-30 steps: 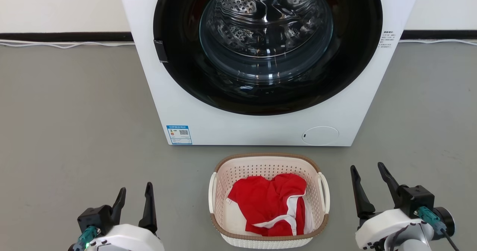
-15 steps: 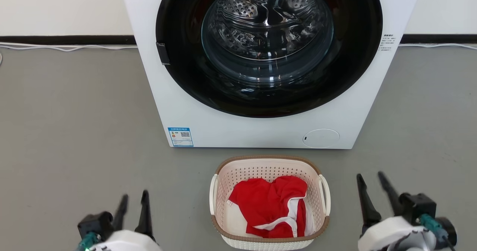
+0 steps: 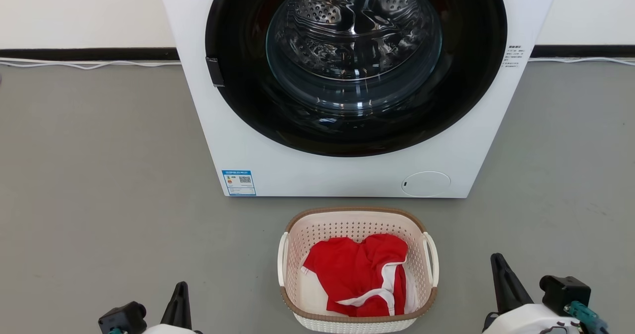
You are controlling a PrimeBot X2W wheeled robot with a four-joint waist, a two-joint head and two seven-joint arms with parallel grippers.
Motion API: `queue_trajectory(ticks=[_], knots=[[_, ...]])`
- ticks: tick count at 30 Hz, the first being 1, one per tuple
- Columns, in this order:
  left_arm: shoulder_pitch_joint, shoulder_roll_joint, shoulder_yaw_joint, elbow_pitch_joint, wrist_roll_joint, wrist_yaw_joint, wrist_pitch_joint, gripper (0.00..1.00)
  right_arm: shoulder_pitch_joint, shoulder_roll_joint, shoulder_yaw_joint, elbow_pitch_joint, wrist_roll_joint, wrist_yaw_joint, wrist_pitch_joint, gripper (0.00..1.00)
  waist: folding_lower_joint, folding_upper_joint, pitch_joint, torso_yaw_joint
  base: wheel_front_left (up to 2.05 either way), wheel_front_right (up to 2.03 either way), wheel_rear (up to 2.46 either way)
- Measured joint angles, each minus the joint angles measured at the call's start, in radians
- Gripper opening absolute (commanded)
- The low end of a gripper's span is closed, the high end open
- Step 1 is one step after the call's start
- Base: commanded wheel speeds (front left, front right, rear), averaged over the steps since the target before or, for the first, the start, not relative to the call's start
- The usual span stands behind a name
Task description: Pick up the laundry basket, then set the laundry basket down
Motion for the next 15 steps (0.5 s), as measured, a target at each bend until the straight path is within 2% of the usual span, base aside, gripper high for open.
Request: queue_trajectory(ticks=[15], knots=[[0.0, 0.001, 0.008, -0.029, -0.157, -0.009, 0.044, 0.0, 0.0, 0.0, -0.004, -0.032, 0.188, 0.0, 0.04, 0.0, -0.0001, 0.0, 0.0, -0.006, 0.0, 0.0, 0.0]])
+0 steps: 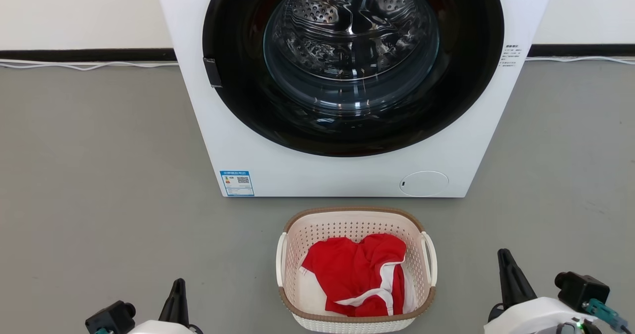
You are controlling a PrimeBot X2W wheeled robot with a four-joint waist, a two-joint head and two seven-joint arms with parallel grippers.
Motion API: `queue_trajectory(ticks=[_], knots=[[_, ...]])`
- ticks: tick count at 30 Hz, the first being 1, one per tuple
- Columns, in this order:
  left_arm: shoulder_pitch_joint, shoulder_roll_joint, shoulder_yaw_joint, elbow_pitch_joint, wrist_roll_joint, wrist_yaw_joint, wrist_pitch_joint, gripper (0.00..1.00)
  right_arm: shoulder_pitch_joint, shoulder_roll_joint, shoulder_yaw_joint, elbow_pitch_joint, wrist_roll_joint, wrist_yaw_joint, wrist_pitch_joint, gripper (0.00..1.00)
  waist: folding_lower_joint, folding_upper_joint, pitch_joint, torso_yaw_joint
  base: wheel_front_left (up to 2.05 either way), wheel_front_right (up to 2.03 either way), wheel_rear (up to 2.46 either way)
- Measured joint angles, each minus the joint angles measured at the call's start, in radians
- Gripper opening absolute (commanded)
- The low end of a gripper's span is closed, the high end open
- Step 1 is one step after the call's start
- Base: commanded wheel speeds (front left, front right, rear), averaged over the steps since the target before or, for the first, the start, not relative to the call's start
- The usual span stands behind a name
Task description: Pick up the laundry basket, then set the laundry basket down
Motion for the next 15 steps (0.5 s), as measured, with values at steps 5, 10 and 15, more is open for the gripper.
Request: queue_trajectory(ticks=[5, 10, 15], knots=[[0.0, 0.0, 0.004, -0.008, -0.053, -0.006, 0.014, 0.0, 0.0, 0.0, -0.002, -0.01, 0.064, 0.0, 0.016, 0.0, 0.0, 0.0, 0.0, -0.002, 0.0, 0.0, 0.0], [0.0, 0.001, 0.007, -0.018, -0.104, -0.009, 0.031, 0.0, 0.0, 0.0, -0.004, -0.019, 0.125, 0.0, 0.033, 0.0, -0.0001, 0.0, 0.0, -0.004, 0.0, 0.0, 0.0], [-0.001, 0.001, 0.009, -0.028, -0.153, -0.016, 0.043, 0.0, 0.0, 0.0, -0.007, -0.029, 0.189, 0.0, 0.044, 0.0, 0.0, 0.0, 0.0, -0.006, 0.0, 0.0, 0.0]])
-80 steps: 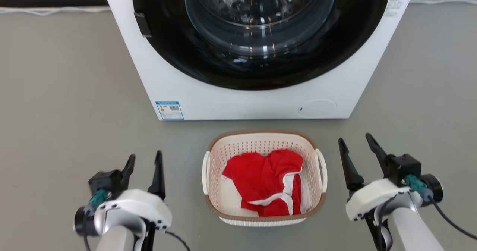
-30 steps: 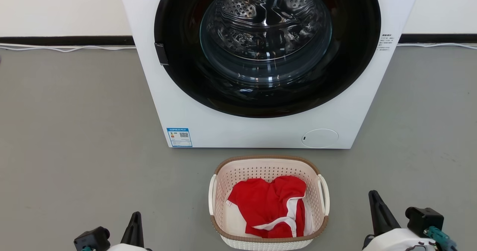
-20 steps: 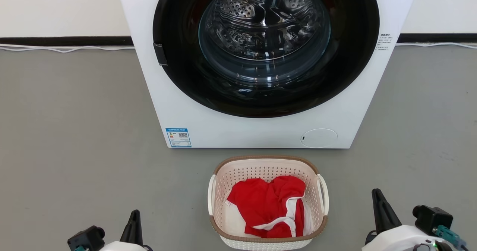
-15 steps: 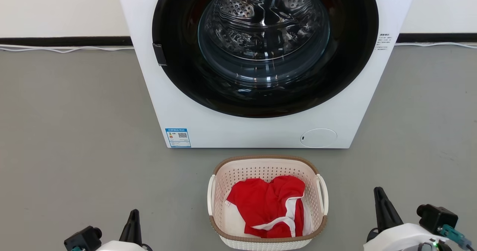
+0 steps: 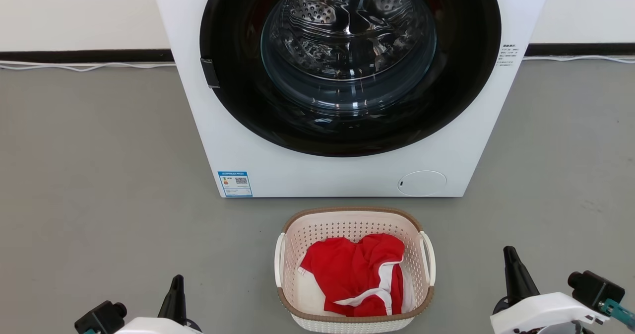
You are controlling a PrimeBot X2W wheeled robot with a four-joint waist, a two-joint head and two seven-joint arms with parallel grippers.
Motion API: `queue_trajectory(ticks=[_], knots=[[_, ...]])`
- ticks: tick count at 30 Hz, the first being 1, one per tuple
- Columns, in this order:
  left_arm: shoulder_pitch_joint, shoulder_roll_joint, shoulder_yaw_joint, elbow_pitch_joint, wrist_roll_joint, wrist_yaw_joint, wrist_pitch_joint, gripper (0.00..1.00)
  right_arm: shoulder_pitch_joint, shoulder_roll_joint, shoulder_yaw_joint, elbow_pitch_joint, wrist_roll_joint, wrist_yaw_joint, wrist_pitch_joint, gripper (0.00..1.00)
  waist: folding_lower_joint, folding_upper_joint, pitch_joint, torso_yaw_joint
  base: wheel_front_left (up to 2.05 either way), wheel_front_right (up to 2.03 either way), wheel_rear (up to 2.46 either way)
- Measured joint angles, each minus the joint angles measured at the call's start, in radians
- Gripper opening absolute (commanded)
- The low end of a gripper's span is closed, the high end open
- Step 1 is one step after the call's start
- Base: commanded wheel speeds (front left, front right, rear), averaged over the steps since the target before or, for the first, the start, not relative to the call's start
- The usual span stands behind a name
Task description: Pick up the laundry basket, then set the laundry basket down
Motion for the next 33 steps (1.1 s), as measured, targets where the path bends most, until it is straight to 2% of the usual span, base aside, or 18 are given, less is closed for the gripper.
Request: queue_trajectory(ticks=[33], knots=[[-0.015, 0.004, 0.021, -0.063, -0.37, -0.028, 0.103, 0.0, 0.0, 0.0, -0.017, -0.074, 0.449, -0.002, 0.102, 0.0, -0.0001, 0.0, -0.001, -0.015, 0.0, 0.0, 0.0]])
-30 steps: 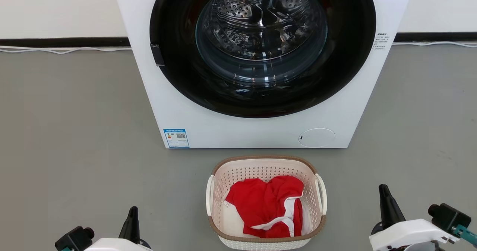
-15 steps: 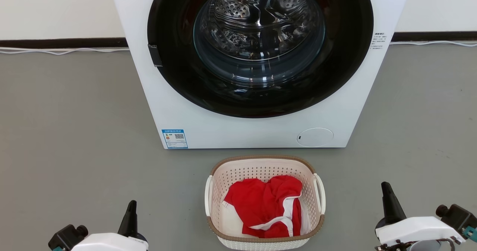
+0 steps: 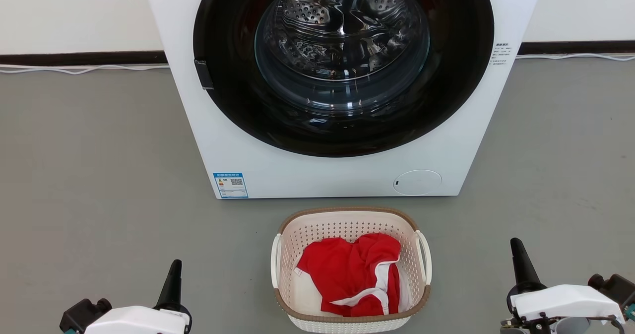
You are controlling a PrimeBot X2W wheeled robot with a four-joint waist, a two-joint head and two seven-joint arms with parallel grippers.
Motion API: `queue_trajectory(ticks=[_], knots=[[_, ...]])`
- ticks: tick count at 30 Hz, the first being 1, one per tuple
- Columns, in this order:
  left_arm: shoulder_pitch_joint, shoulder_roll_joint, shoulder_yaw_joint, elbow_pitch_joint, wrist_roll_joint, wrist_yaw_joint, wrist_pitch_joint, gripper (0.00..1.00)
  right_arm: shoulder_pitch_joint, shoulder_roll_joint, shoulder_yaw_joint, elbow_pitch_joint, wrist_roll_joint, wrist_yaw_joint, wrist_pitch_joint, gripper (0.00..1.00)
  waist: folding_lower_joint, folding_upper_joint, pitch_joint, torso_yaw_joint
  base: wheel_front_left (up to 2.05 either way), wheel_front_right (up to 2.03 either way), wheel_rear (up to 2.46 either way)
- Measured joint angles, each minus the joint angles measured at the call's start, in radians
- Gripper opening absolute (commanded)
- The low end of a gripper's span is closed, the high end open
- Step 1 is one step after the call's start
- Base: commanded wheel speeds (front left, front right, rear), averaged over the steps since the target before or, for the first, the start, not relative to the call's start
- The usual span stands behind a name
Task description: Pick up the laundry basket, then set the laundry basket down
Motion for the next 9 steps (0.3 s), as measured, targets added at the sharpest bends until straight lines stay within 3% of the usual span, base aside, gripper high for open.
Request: queue_trajectory(ticks=[9], knots=[[-0.001, 0.001, 0.008, -0.015, -0.097, -0.008, 0.022, 0.0, 0.0, 0.0, -0.007, -0.015, 0.113, 0.0, 0.025, 0.0, 0.0, 0.0, 0.0, -0.004, 0.0, 0.0, 0.0]])
